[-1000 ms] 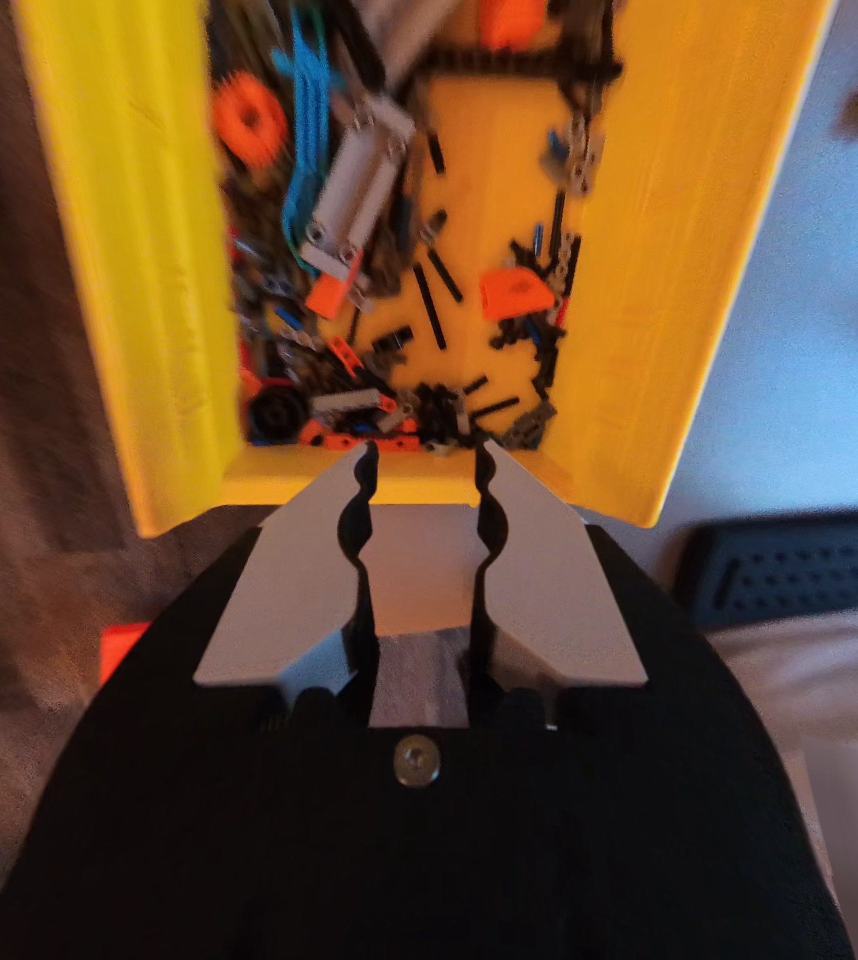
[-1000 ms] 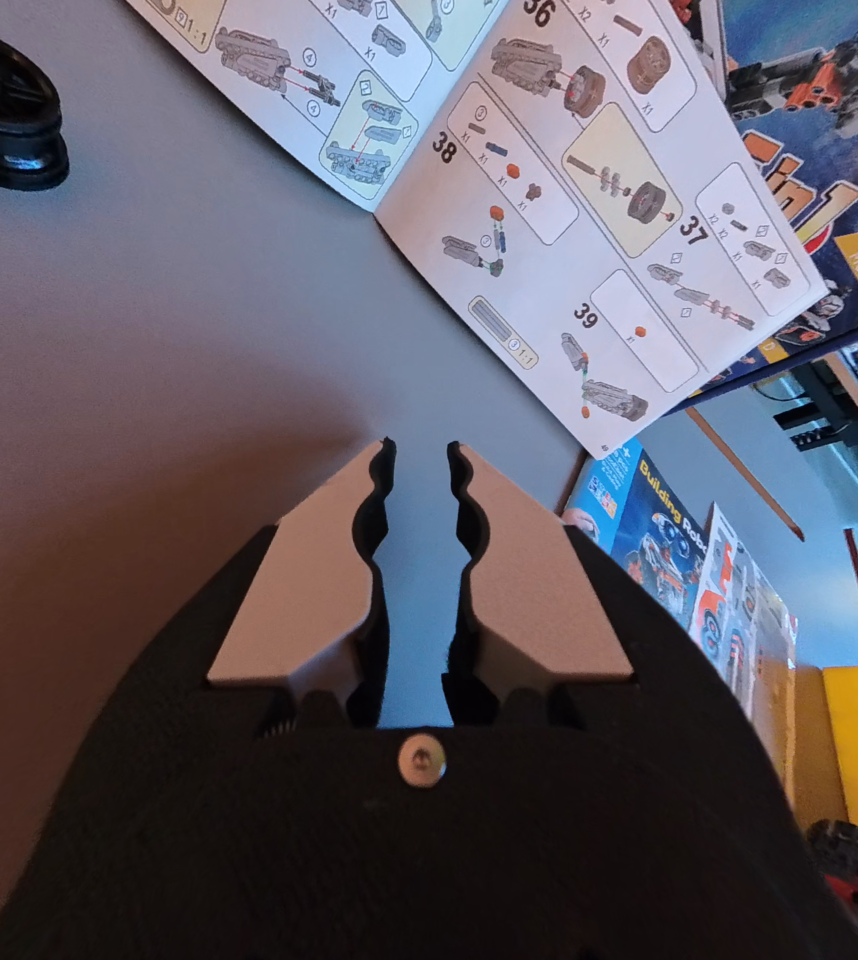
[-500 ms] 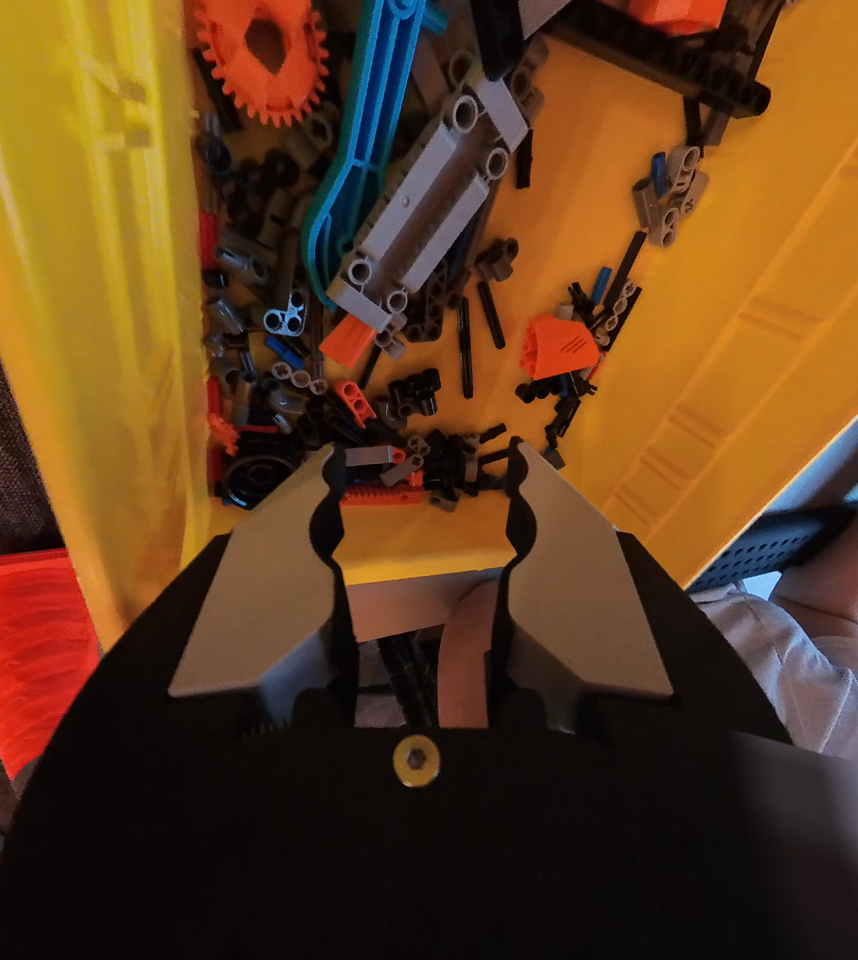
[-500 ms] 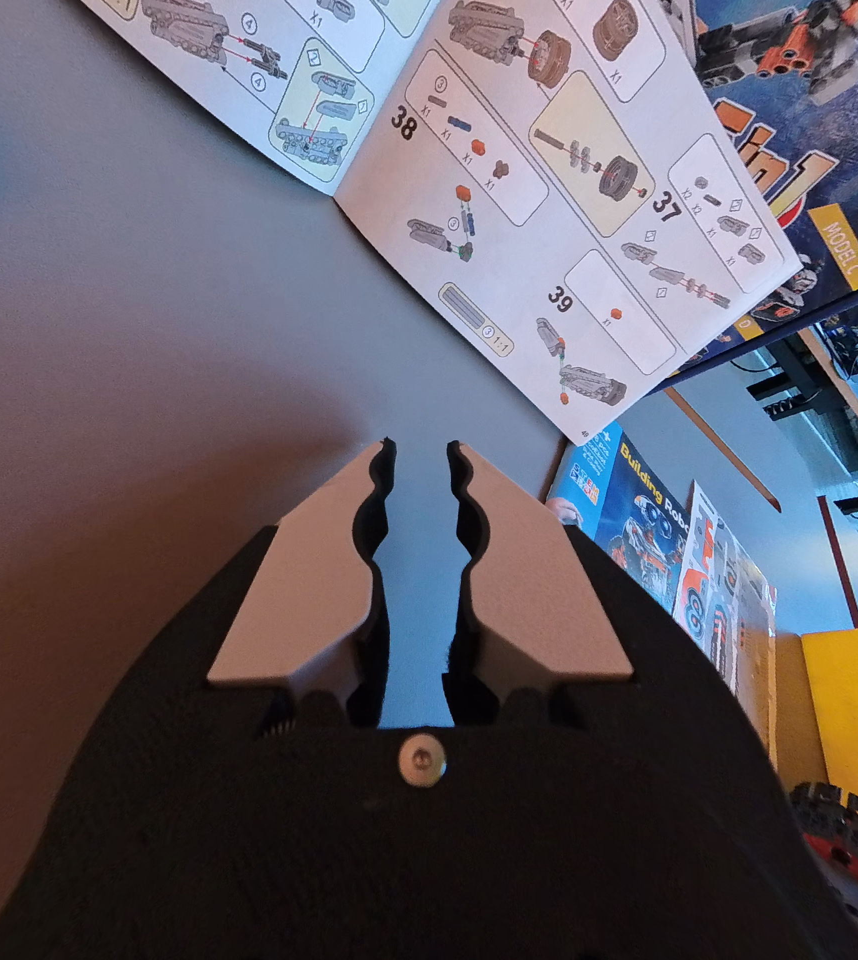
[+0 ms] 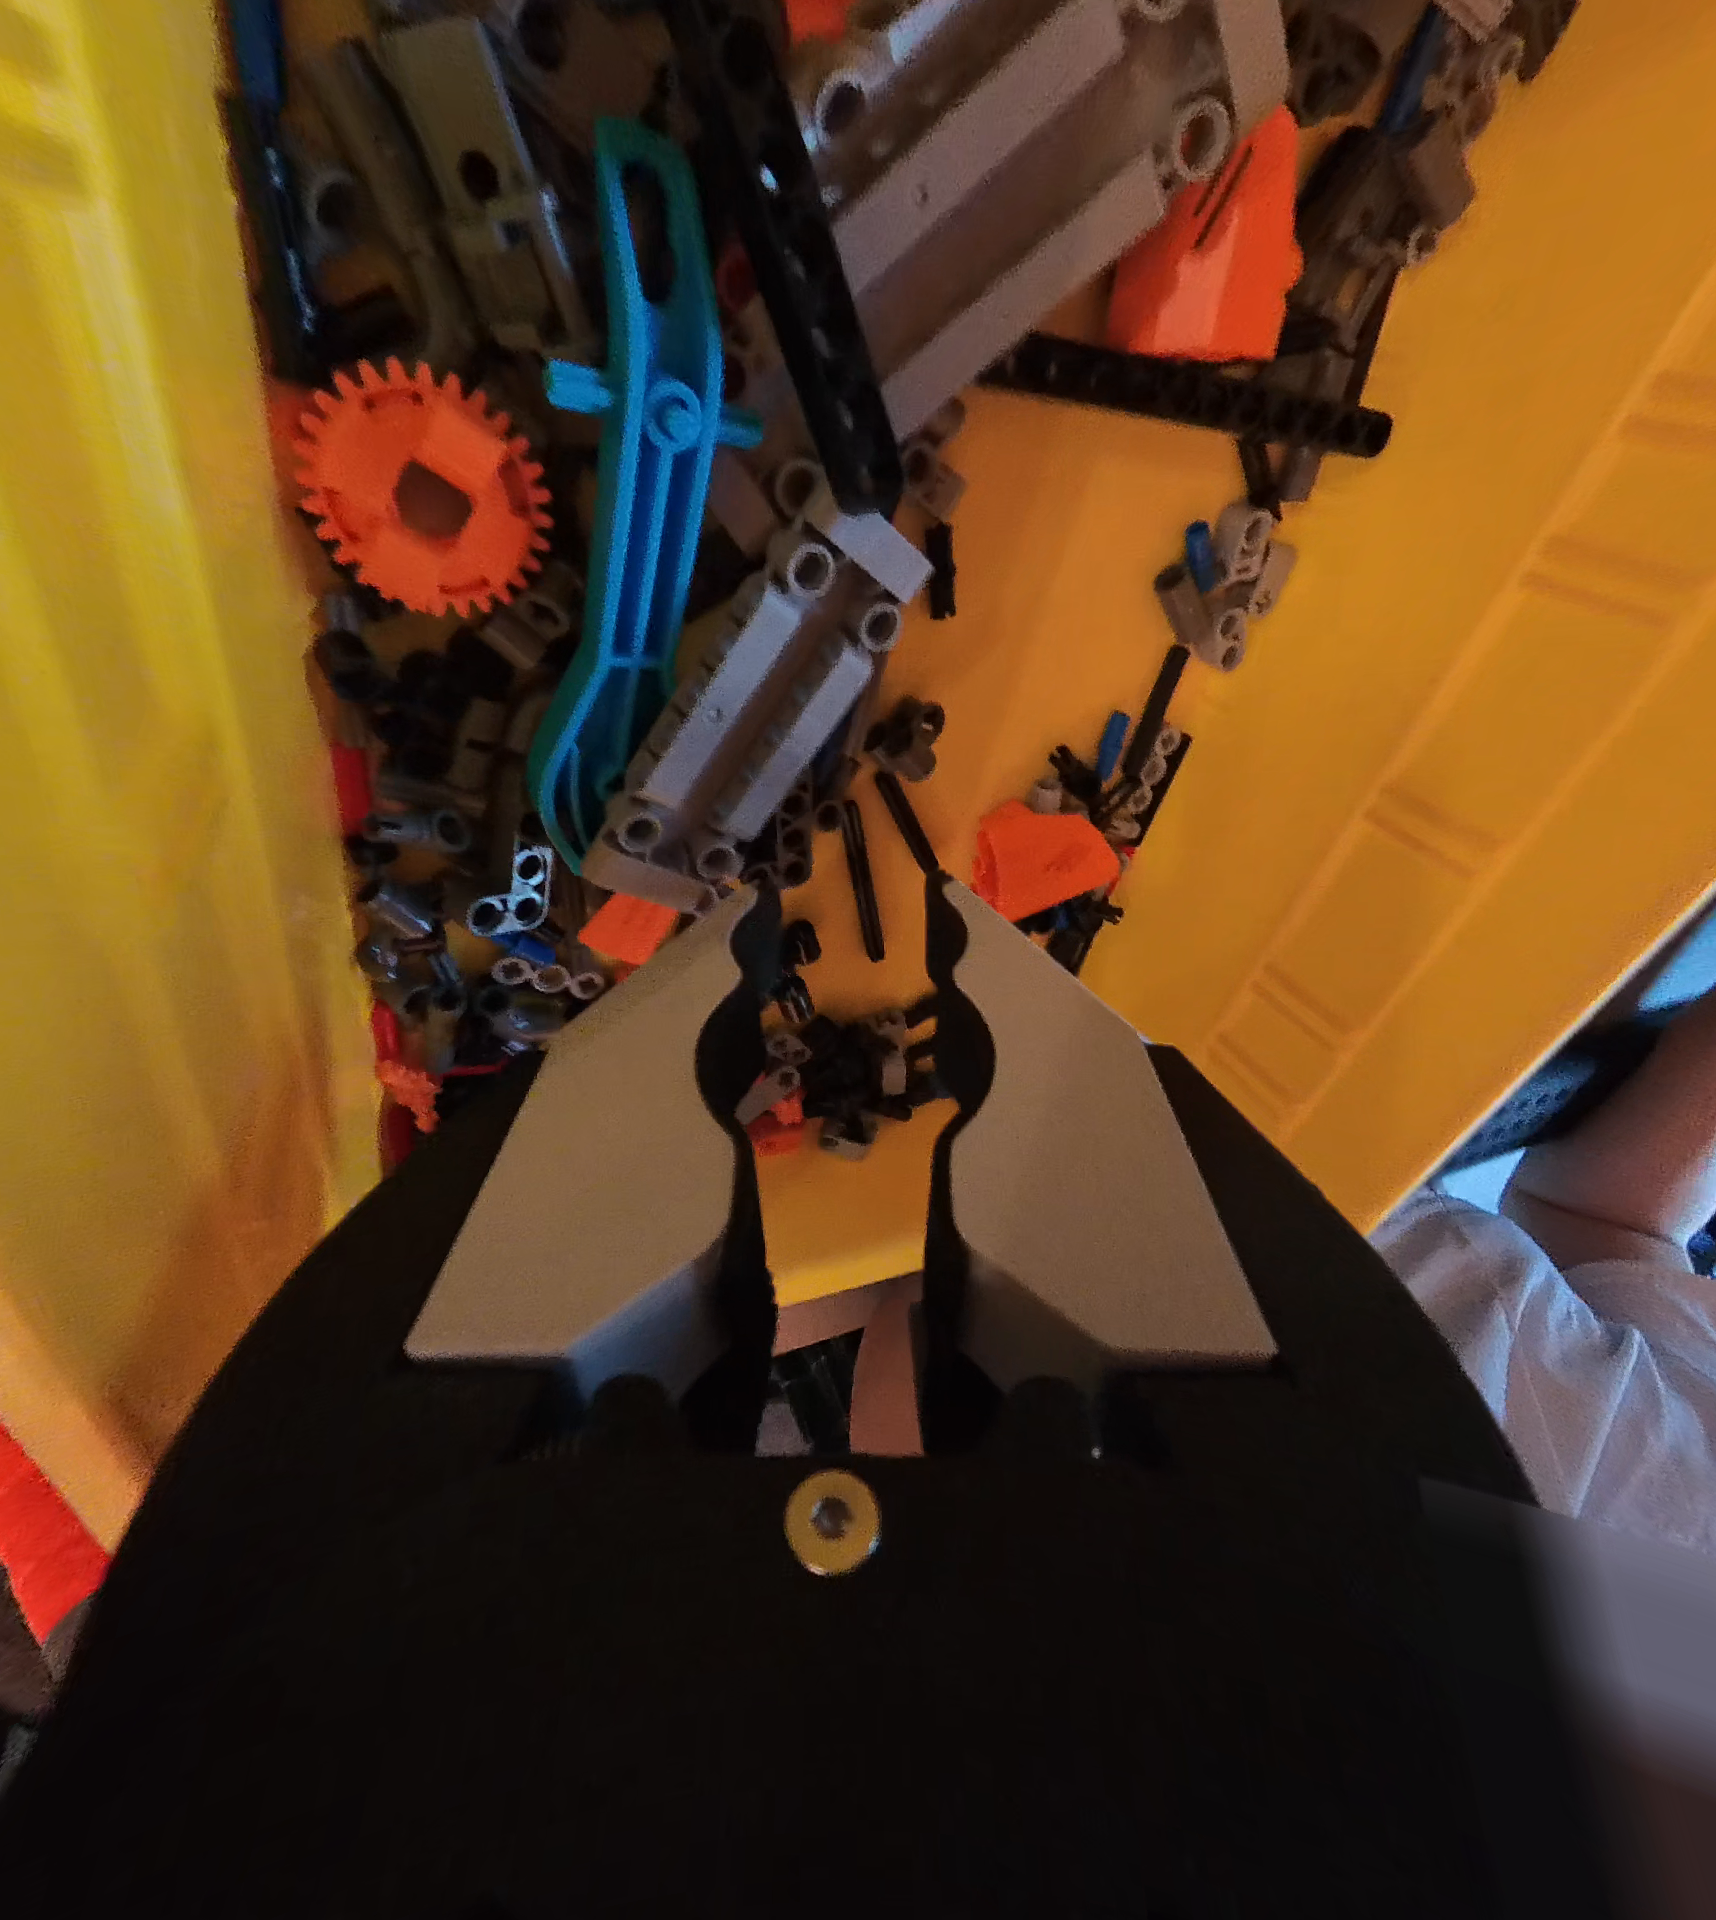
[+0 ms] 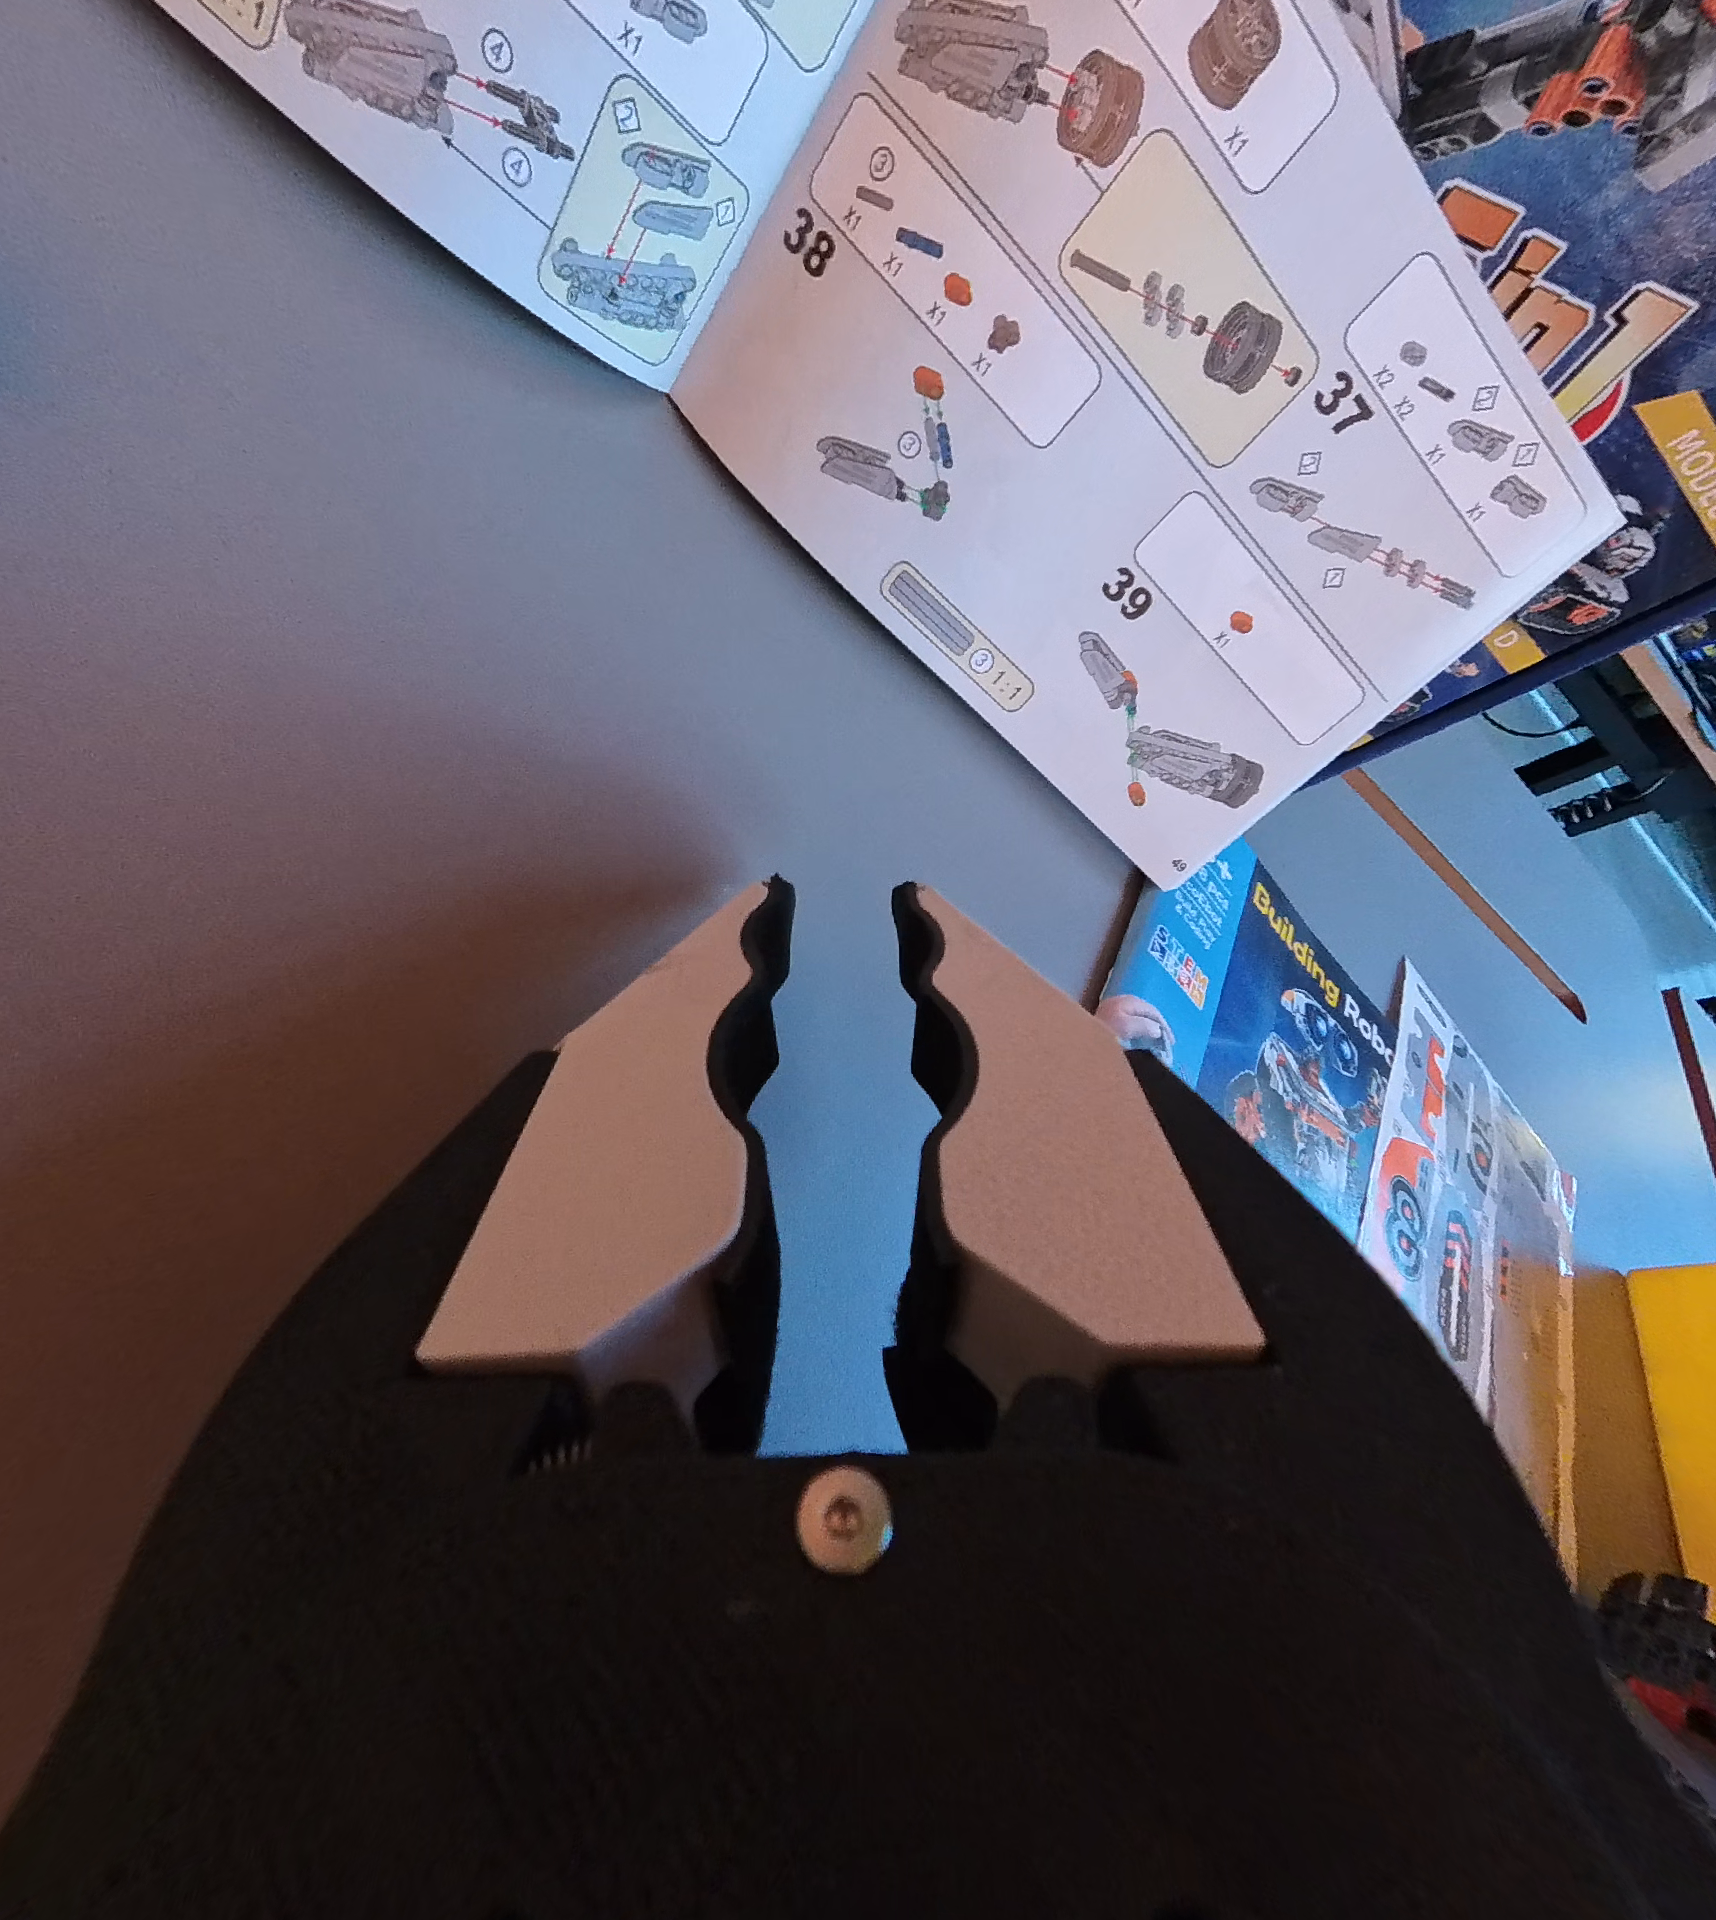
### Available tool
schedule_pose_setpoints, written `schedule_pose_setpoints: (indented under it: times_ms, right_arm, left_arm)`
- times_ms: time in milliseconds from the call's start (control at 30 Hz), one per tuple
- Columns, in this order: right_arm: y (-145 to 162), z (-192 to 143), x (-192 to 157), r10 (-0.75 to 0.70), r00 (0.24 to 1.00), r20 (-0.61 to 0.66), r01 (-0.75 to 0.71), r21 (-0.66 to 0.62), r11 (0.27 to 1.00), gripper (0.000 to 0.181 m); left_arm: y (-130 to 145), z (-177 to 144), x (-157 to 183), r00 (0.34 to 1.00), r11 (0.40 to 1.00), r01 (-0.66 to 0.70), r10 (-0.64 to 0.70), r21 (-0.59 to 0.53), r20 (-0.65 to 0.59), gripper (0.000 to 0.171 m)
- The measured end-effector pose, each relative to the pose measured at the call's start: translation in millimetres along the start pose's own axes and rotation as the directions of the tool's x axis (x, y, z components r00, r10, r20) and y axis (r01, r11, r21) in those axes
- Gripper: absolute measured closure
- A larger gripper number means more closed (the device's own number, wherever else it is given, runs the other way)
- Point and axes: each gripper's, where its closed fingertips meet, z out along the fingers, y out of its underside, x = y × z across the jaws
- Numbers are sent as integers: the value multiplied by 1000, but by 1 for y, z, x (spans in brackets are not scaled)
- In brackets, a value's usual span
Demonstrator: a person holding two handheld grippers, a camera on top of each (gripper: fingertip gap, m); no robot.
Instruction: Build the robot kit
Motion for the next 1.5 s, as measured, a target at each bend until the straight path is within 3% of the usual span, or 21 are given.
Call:
schedule_pose_setpoints:
  times_ms: [67, 200, 300, 433, 567, 667, 800, 1167, 1367, 1500]
  right_arm:
    - [0, 0, 0, 5, 1000, 3, -5, -1, 1000, 161]
    - [0, 0, 0, 1, 1000, 2, -1, 0, 1000, 161]
    - [0, 0, 0, -5, 1000, -1, 5, 1, 1000, 162]
    - [0, 0, -1, -5, 1000, 2, 5, 1, 1000, 162]
    - [0, 0, -1, -6, 1000, 2, 6, 1, 1000, 162]
    - [0, 0, 1, 1, 1000, -4, -1, -2, 1000, 161]
    - [1, 0, 2, 12, 1000, -9, -12, -2, 1000, 159]
    - [0, 0, 3, 6, 1000, -13, -6, 0, 1000, 158]
    - [1, 0, 2, 9, 1000, -7, -9, 1, 1000, 158]
    - [0, 0, 2, 2, 1000, -10, -2, 2, 1000, 159]
  left_arm:
    - [-9, -1, -7, 999, 1000, 16, -16, 26, 30, 139]
    - [-34, -10, -7, 999, 991, -27, 22, 131, 40, 145]
    - [-41, -11, -8, 997, 987, -50, 41, 153, 64, 140]
    - [-20, -4, -9, 995, 998, -48, 44, 50, 95, 141]
    - [-24, -1, -11, 991, 996, -79, 74, 42, 114, 142]
    - [-22, 0, -8, 994, 997, -70, 67, 38, 92, 141]
    - [-4, 10, -8, 999, 999, -4, 6, -49, 38, 148]
    - [11, 12, -7, 996, 994, 85, -86, -74, -9, 149]
    - [34, 18, -4, 996, 984, 68, -77, -162, -51, 167]
    - [52, 12, -7, 994, 980, 88, -98, -179, -47, 159]
